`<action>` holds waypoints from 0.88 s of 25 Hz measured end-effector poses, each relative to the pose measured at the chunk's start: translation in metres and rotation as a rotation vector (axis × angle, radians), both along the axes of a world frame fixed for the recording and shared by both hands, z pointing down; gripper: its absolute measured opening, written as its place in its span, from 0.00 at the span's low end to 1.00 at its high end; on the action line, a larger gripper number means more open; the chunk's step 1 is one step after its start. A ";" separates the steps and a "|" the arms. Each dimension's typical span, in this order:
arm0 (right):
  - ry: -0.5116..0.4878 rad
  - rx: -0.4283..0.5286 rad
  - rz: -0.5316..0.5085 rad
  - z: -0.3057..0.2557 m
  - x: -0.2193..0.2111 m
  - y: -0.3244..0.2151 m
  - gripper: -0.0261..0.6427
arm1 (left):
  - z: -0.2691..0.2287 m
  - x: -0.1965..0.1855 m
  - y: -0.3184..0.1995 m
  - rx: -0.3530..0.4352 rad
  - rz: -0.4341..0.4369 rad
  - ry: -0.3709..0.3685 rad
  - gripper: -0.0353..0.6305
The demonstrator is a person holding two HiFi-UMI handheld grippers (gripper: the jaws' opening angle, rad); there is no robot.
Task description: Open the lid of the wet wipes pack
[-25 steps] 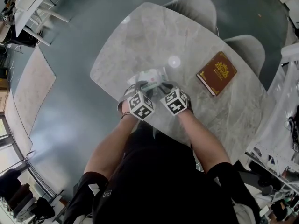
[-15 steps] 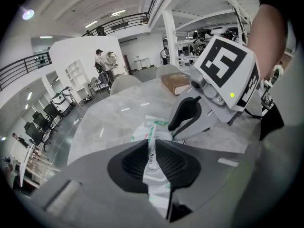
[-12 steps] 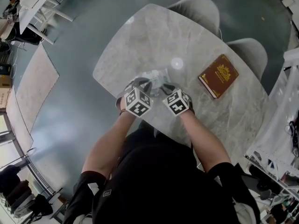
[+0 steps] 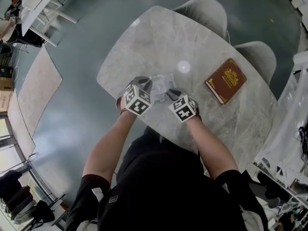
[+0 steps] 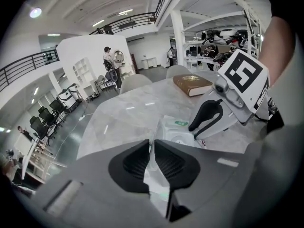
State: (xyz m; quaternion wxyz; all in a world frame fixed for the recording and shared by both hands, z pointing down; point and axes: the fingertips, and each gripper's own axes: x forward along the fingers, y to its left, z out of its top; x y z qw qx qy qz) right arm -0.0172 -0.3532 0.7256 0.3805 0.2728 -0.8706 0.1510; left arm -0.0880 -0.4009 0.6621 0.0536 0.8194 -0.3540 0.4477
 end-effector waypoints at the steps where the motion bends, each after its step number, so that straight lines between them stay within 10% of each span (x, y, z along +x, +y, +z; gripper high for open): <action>1: 0.000 0.001 0.001 0.000 0.000 0.000 0.18 | 0.001 -0.002 -0.003 0.003 -0.004 0.000 0.12; 22: 0.043 -0.023 -0.022 0.008 -0.002 -0.001 0.18 | 0.032 -0.029 -0.036 0.005 -0.108 0.036 0.17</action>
